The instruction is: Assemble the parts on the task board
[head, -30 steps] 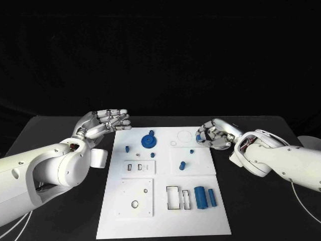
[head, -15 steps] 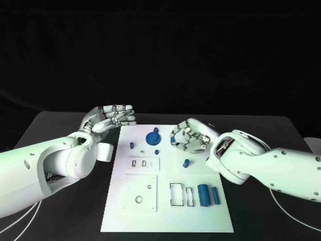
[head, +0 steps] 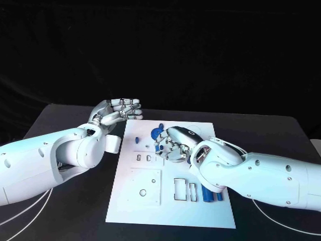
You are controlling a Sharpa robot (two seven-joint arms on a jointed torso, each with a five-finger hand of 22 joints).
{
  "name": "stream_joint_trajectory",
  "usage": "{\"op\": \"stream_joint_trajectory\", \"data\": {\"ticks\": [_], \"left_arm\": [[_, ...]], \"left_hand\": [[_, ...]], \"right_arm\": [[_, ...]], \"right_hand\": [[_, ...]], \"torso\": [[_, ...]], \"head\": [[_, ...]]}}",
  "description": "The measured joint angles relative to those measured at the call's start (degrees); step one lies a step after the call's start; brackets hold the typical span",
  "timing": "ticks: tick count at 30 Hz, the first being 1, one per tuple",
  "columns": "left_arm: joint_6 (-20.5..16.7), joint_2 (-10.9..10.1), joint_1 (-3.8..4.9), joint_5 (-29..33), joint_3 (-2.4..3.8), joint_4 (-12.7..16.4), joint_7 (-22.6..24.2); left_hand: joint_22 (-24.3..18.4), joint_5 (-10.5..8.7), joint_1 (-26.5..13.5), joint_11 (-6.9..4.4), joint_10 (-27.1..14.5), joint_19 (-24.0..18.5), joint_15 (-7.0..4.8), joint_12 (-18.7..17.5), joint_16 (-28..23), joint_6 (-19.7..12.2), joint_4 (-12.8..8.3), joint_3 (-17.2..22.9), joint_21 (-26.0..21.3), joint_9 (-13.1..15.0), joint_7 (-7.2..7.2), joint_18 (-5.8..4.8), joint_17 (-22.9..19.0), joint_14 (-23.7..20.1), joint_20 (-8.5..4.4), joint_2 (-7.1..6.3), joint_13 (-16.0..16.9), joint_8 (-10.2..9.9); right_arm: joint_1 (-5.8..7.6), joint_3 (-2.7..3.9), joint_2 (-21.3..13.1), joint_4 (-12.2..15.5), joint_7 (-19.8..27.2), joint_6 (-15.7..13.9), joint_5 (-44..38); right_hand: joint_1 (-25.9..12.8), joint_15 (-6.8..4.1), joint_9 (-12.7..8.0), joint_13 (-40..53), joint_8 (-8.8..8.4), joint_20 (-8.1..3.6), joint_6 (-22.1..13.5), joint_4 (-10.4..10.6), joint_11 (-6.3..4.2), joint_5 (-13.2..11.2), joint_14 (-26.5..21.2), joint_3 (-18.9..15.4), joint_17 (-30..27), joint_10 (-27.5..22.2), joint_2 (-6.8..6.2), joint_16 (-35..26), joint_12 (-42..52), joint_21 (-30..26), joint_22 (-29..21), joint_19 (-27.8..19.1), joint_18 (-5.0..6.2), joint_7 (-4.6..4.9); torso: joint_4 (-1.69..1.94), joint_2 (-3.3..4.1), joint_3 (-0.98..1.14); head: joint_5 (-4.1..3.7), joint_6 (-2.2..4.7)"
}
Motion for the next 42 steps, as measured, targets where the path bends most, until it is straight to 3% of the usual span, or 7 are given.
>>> {"op": "stream_joint_trajectory", "data": {"ticks": [14,27,29,37,39,42], "left_arm": [[0.1,0.3,0.0,0.0,0.0,-0.1,-0.3],[0.3,0.4,0.0,0.0,0.0,-0.1,-0.4],[0.3,0.3,0.0,0.0,0.0,-0.1,-0.5],[0.3,0.3,0.0,0.0,0.0,-0.1,-0.6],[0.4,0.3,0.0,0.0,0.0,-0.1,-0.6],[0.4,0.3,0.0,0.0,0.0,-0.1,-0.6]], "left_hand": [[0.0,0.0,0.0,0.0,0.0,0.0,0.0,0.0,0.0,0.0,0.0,0.0,0.0,0.0,0.0,0.0,0.0,0.0,0.0,0.0,0.0,0.0],[0.1,0.0,-0.2,0.0,0.0,0.0,0.0,0.0,0.0,0.2,0.0,0.0,0.0,0.0,-0.2,-0.01,0.1,0.0,0.0,0.23,0.0,0.0],[0.1,0.0,-0.3,0.0,0.0,-0.2,0.0,0.0,0.0,0.2,0.0,0.0,0.0,0.0,-0.21,-0.01,0.0,0.0,-0.18,0.16,0.0,0.0],[0.1,0.0,-0.5,0.0,0.0,-0.2,0.0,0.0,0.0,0.2,0.0,0.0,0.0,0.0,-0.21,0.0,0.0,0.0,-0.21,0.0,0.0,0.0],[0.1,0.0,-0.5,0.0,0.0,-0.2,0.0,0.0,0.0,0.2,0.0,0.0,0.0,0.0,-0.2,-0.01,0.0,0.0,-0.21,0.0,0.0,0.0],[0.1,0.0,-0.5,0.0,0.0,-0.2,0.0,0.0,0.0,0.2,0.0,0.0,0.0,0.0,-0.21,0.0,0.0,0.0,-0.21,0.0,0.0,0.0]], "right_arm": [[-2.22,-0.38,3.4,-2.4,-2.1,0.8,-4.3],[-2.42,-0.41,4.1,-3.9,-2.6,0.9,-6.4],[-2.42,-0.41,4.1,-4.0,-2.6,0.9,-6.6],[-2.47,-0.41,4.2,-4.1,-2.6,1.0,-7.2],[-2.47,-0.4,4.2,-4.2,-2.6,1.0,-7.3],[-2.47,-0.4,4.1,-4.2,-2.6,1.0,-7.5]], "right_hand": [[-1.1,0.0,0.1,0.0,0.9,0.0,-0.2,0.0,0.0,0.0,0.0,0.0,0.0,0.0,-0.58,0.0,0.0,0.0,0.0,0.0,0.0,-0.22],[-1.6,0.0,0.2,0.0,1.35,0.01,-0.3,0.0,0.0,0.0,0.0,0.0,0.0,0.0,-0.89,0.0,0.0,0.0,0.0,0.0,0.0,-0.34],[-2.0,0.0,0.2,0.0,2.58,0.01,-0.3,0.0,0.0,0.0,0.0,0.0,0.0,0.0,-1.2,0.0,0.0,0.0,0.0,0.0,-0.01,-0.35],[-2.2,0.0,0.2,0.0,2.68,0.01,-0.4,0.0,0.0,0.0,0.0,0.0,0.0,0.0,-1.47,0.0,0.0,0.0,0.0,0.0,0.0,-0.42],[-2.8,0.0,0.2,0.0,4.05,0.01,-0.4,0.0,0.01,0.0,0.0,0.0,0.0,0.0,-2.02,0.0,-0.2,0.0,0.0,0.0,0.0,-0.42],[-3.1,0.0,0.2,0.0,4.64,0.01,-0.5,0.2,0.01,0.0,0.0,-0.3,0.0,0.0,-2.32,0.0,-0.2,0.0,0.0,0.0,0.0,-0.5]], "torso": [[-0.02,0.03,0.01],[0.01,-0.02,0.04],[0.01,-0.02,0.04],[0.02,-0.02,0.04],[0.03,-0.02,0.04],[0.02,-0.01,0.04]], "head": [[0.59,-0.73],[0.69,-0.81],[0.69,-0.81],[0.73,-0.81],[0.74,-0.82],[0.77,-0.87]]}}
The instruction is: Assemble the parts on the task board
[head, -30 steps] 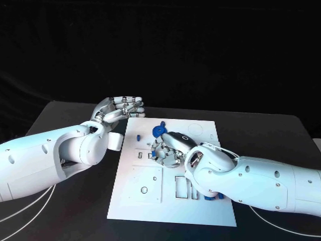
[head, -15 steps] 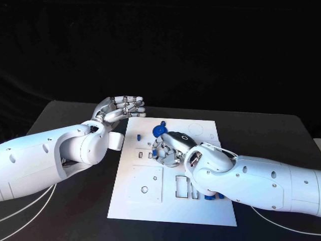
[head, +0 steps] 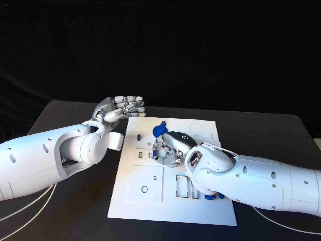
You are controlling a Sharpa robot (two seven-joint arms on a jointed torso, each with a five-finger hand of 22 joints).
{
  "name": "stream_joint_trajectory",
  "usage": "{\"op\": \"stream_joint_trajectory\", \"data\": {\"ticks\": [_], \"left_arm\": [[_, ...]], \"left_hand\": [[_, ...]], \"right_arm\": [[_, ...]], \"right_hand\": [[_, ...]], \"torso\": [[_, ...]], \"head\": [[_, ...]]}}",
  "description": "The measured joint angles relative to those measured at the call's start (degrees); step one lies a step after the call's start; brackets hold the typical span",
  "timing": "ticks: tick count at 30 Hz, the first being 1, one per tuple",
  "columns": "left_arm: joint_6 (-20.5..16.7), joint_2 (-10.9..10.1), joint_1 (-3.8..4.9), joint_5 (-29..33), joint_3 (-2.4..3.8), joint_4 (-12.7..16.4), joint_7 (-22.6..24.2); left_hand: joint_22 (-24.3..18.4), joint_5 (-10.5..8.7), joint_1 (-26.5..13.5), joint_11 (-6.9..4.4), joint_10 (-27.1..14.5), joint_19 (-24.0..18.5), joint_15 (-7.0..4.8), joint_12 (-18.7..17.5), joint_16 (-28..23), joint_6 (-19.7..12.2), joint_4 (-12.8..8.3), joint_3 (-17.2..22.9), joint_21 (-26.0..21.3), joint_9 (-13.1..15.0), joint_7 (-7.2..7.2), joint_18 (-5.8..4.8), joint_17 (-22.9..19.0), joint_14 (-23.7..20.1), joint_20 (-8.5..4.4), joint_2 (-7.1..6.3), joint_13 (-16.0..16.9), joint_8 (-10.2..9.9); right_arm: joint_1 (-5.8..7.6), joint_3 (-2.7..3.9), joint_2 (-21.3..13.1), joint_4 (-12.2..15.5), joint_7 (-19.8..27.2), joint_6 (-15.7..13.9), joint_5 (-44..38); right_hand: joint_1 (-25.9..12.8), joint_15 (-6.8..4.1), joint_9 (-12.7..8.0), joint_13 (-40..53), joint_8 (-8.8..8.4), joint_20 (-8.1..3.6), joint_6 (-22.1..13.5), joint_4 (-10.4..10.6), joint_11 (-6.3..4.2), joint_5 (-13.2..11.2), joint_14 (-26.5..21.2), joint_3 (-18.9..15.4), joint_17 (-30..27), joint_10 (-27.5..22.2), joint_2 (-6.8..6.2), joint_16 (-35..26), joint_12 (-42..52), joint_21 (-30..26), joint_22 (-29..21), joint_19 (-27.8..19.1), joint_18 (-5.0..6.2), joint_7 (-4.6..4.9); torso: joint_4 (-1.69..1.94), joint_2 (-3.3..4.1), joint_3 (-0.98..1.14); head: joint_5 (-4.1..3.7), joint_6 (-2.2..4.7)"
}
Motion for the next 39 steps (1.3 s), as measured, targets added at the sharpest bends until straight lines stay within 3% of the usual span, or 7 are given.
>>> {"op": "stream_joint_trajectory", "data": {"ticks": [3,11,29,32,35,36,39], "left_arm": [[0.0,0.0,0.0,0.0,0.0,0.0,0.0],[0.0,-0.1,0.0,0.0,-0.01,0.0,-0.1],[0.1,-0.1,0.0,0.0,-0.01,-0.1,-0.3],[0.1,-0.2,0.0,0.0,-0.01,-0.1,-0.3],[0.1,-0.2,0.0,-0.1,-0.01,-0.2,-0.4],[0.1,-0.2,0.0,-0.2,-0.01,-0.2,-0.5],[0.2,-0.2,0.0,-0.7,-0.01,-0.4,-0.8]], "left_hand": [[0.1,0.0,0.0,0.0,0.0,0.0,0.0,0.0,0.0,0.0,0.0,0.0,0.2,0.0,0.0,-0.01,0.0,0.0,0.0,0.0,0.0,0.0],[0.1,0.0,0.0,0.0,0.0,0.0,0.0,0.0,0.0,0.0,0.0,0.0,0.2,0.0,0.0,0.0,0.0,0.0,0.0,0.0,0.0,0.0],[0.1,0.0,0.0,0.0,0.0,-0.2,0.0,0.0,0.0,0.0,0.0,0.0,0.2,0.0,0.0,0.0,0.0,0.0,0.21,0.0,0.0,0.0],[0.1,0.0,0.0,0.0,0.0,-0.2,0.0,0.0,0.0,0.0,-0.1,0.1,0.2,0.0,0.0,0.0,0.0,0.0,0.21,0.0,0.0,0.0],[0.1,0.0,0.0,0.0,0.0,-0.2,0.0,0.0,0.0,0.0,-0.2,0.2,0.2,0.0,0.0,-0.01,0.0,0.0,0.21,0.0,0.0,0.0],[0.1,0.0,-0.2,0.0,0.0,-0.2,0.0,0.0,0.0,0.0,-0.2,0.2,0.2,0.0,0.0,0.0,0.1,0.0,0.21,-0.17,0.0,0.0],[0.3,0.0,-1.1,0.0,0.0,-0.2,-0.32,0.0,0.2,0.0,-0.2,0.2,0.7,0.0,0.0,-0.01,0.3,0.3,0.21,-0.41,0.0,0.0]], "right_arm": [[-0.01,0.0,0.0,-0.1,0.0,0.1,-0.1],[-0.08,-0.09,-0.1,-0.3,0.0,0.2,-0.2],[-0.21,-0.19,-0.1,-0.4,0.1,0.1,0.0],[-0.21,-0.19,-0.2,-0.4,0.2,-0.2,0.0],[-0.21,-0.19,-0.3,-0.2,0.5,-0.8,0.0],[-0.21,-0.19,-0.4,0.0,0.6,-1.1,0.0],[-0.21,-0.19,-1.2,0.9,1.0,-2.2,0.0]], "right_hand": [[-0.8,0.0,2.3,0.0,0.23,0.0,0.0,0.3,0.0,1.6,0.0,-0.3,0.0,0.0,-0.83,0.0,-0.3,0.0,0.0,0.0,0.0,0.0],[-1.9,0.0,2.2,0.0,-0.23,0.0,-1.7,0.5,0.36,3.3,0.0,-0.9,0.0,-0.9,-1.88,0.0,-1.6,-0.3,0.0,0.0,0.0,0.68],[-3.5,0.68,0.9,-0.7,-2.14,0.44,-5.4,2.2,1.57,0.1,-0.2,-3.3,0.0,-3.4,-3.46,-0.2,-4.1,-1.4,0.0,0.0,0.0,2.0],[-3.7,1.15,0.3,-2.1,-3.2,1.05,-7.1,3.0,2.01,-1.2,-0.1,-5.7,0.0,-4.8,-3.69,-0.2,-5.6,-1.8,0.0,0.0,-0.01,2.56],[-3.7,1.87,-0.3,-2.9,-4.12,1.46,-8.8,4.5,2.43,0.3,0.0,-10.8,0.0,-5.6,-3.67,-0.4,-6.2,-2.1,0.0,0.0,-0.01,3.06],[-2.0,1.86,-0.7,-3.2,-4.24,1.87,-9.1,5.8,2.56,0.6,0.0,-15.7,0.0,-5.7,-2.13,-0.4,-6.2,-2.1,0.0,0.0,0.0,3.38],[1.9,2.21,-1.5,-3.8,-4.73,1.87,-10.0,8.8,3.15,0.6,-0.1,-23.4,0.0,-6.3,-0.77,-0.6,-6.5,-2.4,0.0,0.0,0.0,3.64]], "torso": [[-0.02,0.0,0.01],[-0.03,0.0,0.01],[-0.05,0.0,0.01],[-0.05,0.0,0.01],[-0.04,0.0,0.01],[-0.02,0.0,0.01],[0.02,-0.01,0.03]], "head": [[0.01,-0.03],[-0.07,0.04],[-0.26,0.29],[-0.26,0.32],[-0.28,0.37],[-0.29,0.39],[-0.33,0.43]]}}
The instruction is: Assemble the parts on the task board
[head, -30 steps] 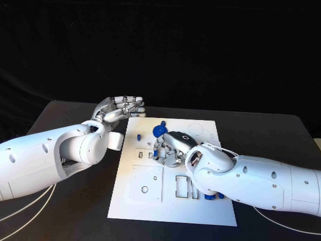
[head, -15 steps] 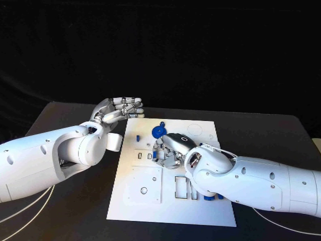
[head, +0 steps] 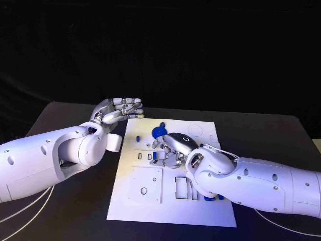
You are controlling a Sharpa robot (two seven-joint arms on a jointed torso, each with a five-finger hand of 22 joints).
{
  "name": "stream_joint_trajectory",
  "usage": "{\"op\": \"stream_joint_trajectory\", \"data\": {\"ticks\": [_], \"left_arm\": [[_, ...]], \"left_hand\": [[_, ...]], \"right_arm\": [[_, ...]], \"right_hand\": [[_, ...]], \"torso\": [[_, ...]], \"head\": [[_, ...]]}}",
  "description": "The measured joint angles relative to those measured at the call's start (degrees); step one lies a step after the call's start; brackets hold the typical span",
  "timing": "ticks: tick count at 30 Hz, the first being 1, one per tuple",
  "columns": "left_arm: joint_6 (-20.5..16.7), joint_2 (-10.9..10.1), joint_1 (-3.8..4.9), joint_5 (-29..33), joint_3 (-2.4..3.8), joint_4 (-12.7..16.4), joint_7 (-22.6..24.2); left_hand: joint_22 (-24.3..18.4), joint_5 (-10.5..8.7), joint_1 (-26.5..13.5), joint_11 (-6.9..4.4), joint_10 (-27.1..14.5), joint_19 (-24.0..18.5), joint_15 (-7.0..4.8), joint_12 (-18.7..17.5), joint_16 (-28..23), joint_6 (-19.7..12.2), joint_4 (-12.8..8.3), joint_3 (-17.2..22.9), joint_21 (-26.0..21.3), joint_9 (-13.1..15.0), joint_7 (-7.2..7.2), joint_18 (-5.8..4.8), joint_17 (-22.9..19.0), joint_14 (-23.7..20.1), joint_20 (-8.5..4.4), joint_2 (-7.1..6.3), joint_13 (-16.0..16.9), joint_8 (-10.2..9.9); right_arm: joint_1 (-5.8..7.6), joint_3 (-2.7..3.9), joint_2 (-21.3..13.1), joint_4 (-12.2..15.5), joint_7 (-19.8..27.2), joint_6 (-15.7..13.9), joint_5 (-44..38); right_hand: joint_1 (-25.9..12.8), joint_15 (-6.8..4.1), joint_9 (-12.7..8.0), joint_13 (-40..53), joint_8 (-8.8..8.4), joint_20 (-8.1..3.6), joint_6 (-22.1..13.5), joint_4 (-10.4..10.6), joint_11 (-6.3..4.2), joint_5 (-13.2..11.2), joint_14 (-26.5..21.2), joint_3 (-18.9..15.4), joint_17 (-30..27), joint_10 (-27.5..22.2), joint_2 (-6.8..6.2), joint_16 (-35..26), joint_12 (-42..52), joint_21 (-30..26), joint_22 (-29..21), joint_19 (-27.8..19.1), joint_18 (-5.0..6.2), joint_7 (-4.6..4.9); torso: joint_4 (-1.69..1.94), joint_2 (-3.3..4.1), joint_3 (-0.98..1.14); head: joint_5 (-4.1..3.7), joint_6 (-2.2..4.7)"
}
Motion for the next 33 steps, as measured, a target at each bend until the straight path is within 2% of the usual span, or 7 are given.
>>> {"op": "stream_joint_trajectory", "data": {"ticks": [6,12,16,21,23,28,33], "left_arm": [[0.3,-0.1,0.0,-3.7,-0.01,-0.7,-2.6],[3.5,0.2,0.01,-12.0,-0.01,-2.6,-10.1],[7.4,0.8,0.14,-18.7,-0.01,-3.6,-16.1],[13.5,2.5,1.42,-27.7,0.0,-4.9,-25.4],[15.8,3.2,1.94,-30.9,0.02,-5.5,-28.9],[21.9,5.9,3.13,-39.7,0.03,-7.1,-37.9],[26.4,8.3,3.66,-46.2,0.03,-8.6,-44.6]], "left_hand": [[0.5,-0.07,-1.3,-0.62,1.5,0.4,-0.65,0.2,1.2,0.2,0.5,-0.5,1.2,0.0,-0.17,0.0,0.7,2.2,-0.1,-0.46,0.1,0.1],[4.4,-0.48,-6.3,-5.52,16.2,10.3,-6.15,8.2,13.4,6.4,4.4,-3.1,9.4,2.3,-3.53,0.0,8.0,17.5,-4.52,-1.25,4.3,4.1],[8.4,-0.48,-7.0,-7.18,18.7,13.7,-8.02,13.6,23.4,6.7,6.1,-4.2,16.2,3.9,-5.01,0.0,15.9,21.4,-7.25,-1.73,8.9,5.4],[25.0,0.01,-12.4,-7.48,10.9,17.4,-8.45,28.2,53.8,3.2,7.9,-5.9,33.9,8.9,-5.29,-0.02,47.8,27.3,-8.48,0.52,22.4,9.8],[35.6,0.01,-13.8,-7.58,8.4,22.8,-8.91,32.9,61.2,1.6,7.7,-6.1,41.6,11.1,-5.43,-1.87,56.7,29.0,-8.67,1.31,26.4,12.3],[47.5,0.01,-14.7,-7.99,6.1,28.1,-9.11,40.5,67.5,-0.3,7.8,-5.9,49.5,15.5,-5.84,-3.99,59.1,29.2,-9.16,2.15,32.1,17.6],[53.0,0.01,-16.9,-8.63,8.5,29.8,-9.33,50.0,69.3,-0.6,8.0,-6.6,52.8,18.8,-6.56,-4.03,59.1,29.3,-9.71,2.45,41.2,21.5]], "right_arm": [[0.37,0.55,-3.9,3.8,2.2,-3.4,0.6],[3.9,1.18,-9.8,5.7,8.8,-5.2,9.2],[6.57,1.39,-13.4,5.6,12.6,-4.7,18.0],[8.19,1.44,-17.2,5.4,16.1,-3.4,27.4],[8.47,1.42,-18.1,5.3,16.9,-2.9,29.7],[8.79,1.42,-19.8,4.7,18.3,-1.8,33.6],[8.87,1.39,-20.4,4.4,18.8,-1.1,35.1]], "right_hand": [[3.0,-0.01,-0.4,-0.2,0.0,0.0,0.0,0.3,-0.01,0.7,0.0,-2.1,0.0,0.0,1.68,-0.1,0.0,-0.2,0.0,0.0,0.0,0.0],[5.4,-0.02,-0.4,0.0,0.74,0.0,1.7,0.2,-0.21,2.0,0.0,-0.3,0.0,-0.2,3.33,-0.4,0.0,-1.8,0.0,0.0,0.0,-0.65],[5.3,-0.02,-0.3,0.2,1.81,-0.01,3.2,0.4,-0.54,2.8,0.0,-0.1,0.0,0.1,3.37,-0.4,0.5,-2.0,0.0,0.0,0.0,-0.9],[5.0,-0.02,-0.3,0.3,2.11,0.0,3.5,0.2,-0.74,3.5,0.0,0.1,0.0,0.3,3.66,-0.4,0.5,-2.0,0.0,0.0,0.0,-1.18],[5.0,-0.06,-0.2,0.3,2.29,-0.01,3.5,0.2,-0.74,3.6,0.0,0.1,0.0,0.3,3.66,-0.4,0.5,-2.0,0.0,0.0,0.0,-1.18],[5.0,-0.25,-0.2,0.3,2.29,-0.01,3.5,0.2,-0.74,3.6,0.2,0.1,0.0,0.3,3.66,-0.4,0.5,-2.0,0.0,0.0,-0.01,-1.18],[5.0,-0.25,-0.2,0.3,2.29,-0.01,3.9,0.2,-0.74,3.8,0.2,0.1,0.0,0.3,3.66,-0.4,0.5,-2.0,0.0,0.0,-0.01,-1.16]], "torso": [[-0.05,-0.16,0.03],[-0.27,-0.59,0.19],[-0.42,-1.26,0.33],[-0.5,-2.08,0.56],[-0.53,-2.43,0.68],[-0.54,-3.11,0.92],[-0.53,-3.71,1.09]], "head": [[0.15,0.21],[0.27,0.46],[0.23,0.43],[0.44,-0.04],[0.62,-0.27],[0.87,-0.83],[1.21,-1.36]]}}
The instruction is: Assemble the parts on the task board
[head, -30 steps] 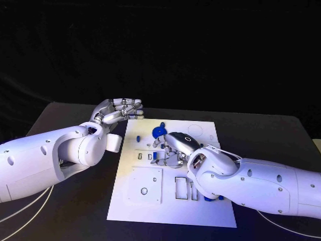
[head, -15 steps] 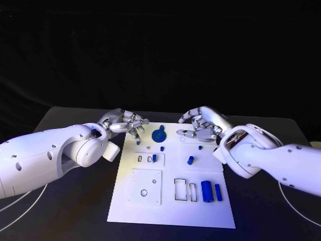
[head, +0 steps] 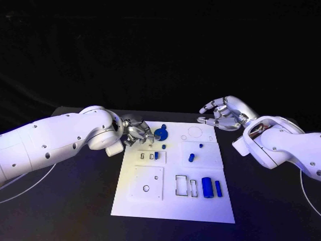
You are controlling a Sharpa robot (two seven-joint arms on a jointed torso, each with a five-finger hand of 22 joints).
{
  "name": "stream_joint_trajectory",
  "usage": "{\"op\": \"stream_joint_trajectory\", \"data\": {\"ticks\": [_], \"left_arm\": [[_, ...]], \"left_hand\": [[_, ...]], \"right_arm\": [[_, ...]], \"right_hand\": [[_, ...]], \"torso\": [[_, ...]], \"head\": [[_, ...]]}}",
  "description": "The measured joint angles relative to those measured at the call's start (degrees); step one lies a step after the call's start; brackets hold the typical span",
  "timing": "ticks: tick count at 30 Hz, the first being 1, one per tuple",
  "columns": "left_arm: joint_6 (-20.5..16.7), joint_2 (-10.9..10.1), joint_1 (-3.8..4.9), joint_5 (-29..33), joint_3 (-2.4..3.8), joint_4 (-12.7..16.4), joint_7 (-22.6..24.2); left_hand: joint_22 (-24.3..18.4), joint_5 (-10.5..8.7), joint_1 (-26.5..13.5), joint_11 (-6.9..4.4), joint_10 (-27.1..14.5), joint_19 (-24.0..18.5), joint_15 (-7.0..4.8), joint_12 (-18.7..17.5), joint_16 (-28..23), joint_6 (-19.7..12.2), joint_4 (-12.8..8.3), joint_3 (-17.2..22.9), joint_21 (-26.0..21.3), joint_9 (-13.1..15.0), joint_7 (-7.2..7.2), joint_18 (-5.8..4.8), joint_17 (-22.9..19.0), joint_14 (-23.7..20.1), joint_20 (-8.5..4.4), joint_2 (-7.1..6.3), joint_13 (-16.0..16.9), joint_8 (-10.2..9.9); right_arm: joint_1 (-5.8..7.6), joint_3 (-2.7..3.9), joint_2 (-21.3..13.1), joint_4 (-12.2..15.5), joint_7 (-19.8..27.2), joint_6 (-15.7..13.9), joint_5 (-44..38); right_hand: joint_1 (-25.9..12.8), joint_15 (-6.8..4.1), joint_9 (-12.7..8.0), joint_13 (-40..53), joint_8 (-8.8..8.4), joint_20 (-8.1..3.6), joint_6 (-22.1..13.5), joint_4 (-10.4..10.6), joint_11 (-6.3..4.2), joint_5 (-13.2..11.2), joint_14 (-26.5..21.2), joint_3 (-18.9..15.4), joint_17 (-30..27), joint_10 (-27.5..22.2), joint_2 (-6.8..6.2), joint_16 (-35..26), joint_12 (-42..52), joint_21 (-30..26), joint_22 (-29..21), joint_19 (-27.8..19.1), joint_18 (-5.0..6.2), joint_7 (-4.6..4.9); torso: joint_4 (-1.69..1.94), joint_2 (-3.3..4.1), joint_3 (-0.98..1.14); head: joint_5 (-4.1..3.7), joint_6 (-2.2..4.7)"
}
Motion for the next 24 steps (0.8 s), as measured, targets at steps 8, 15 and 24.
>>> {"op": "stream_joint_trajectory", "data": {"ticks": [8,15,24], "left_arm": [[3.7,3.3,0.51,-7.5,-0.12,-2.3,-6.3],[6.0,5.2,0.89,-11.7,-0.53,-3.2,-8.4],[8.5,7.5,1.03,-14.1,-1.35,-4.9,-9.9]], "left_hand": [[2.5,-0.68,-4.6,-0.67,1.3,0.6,-0.7,5.9,0.4,-0.4,0.1,-3.8,1.4,4.3,-0.84,-0.9,0.0,-0.1,-0.2,-0.39,5.9,4.1],[3.0,-0.68,-4.8,-1.07,1.7,0.6,-0.91,6.7,0.4,-0.6,0.0,-4.4,1.7,5.8,-1.02,-0.89,0.0,0.1,-0.2,-0.16,7.1,5.1],[3.2,-0.68,-5.4,-1.07,1.7,0.8,-0.91,7.0,0.7,-0.8,0.2,-4.9,1.9,6.5,-1.23,-0.9,0.0,0.1,-0.41,0.37,7.2,5.4]], "right_arm": [[-0.04,-0.12,-0.2,-0.4,0.2,1.0,0.5],[-0.15,-0.26,-0.1,-0.7,0.2,1.6,0.0],[-0.24,-0.33,-0.1,-1.0,-0.1,1.9,-0.8]], "right_hand": [[0.0,-0.23,0.1,0.1,0.25,0.0,0.3,0.0,-0.2,0.4,-0.2,0.0,0.0,0.2,0.0,0.0,0.3,0.0,0.0,0.0,0.0,-0.26],[0.0,-0.23,0.1,0.0,0.24,0.0,0.3,0.2,-0.2,0.7,-0.2,0.2,0.0,0.2,0.0,0.0,0.3,0.0,0.0,0.0,0.0,-0.26],[0.0,-0.23,0.1,0.0,0.24,0.0,0.3,0.2,-0.2,0.7,-0.2,0.2,0.0,0.2,0.0,0.0,0.3,0.0,0.0,0.0,0.0,-0.26]], "torso": [[0.1,-0.41,0.26],[0.21,-0.46,0.39],[0.33,-0.36,0.39]], "head": [[0.11,-0.6],[0.32,-0.86],[0.24,-1.24]]}}
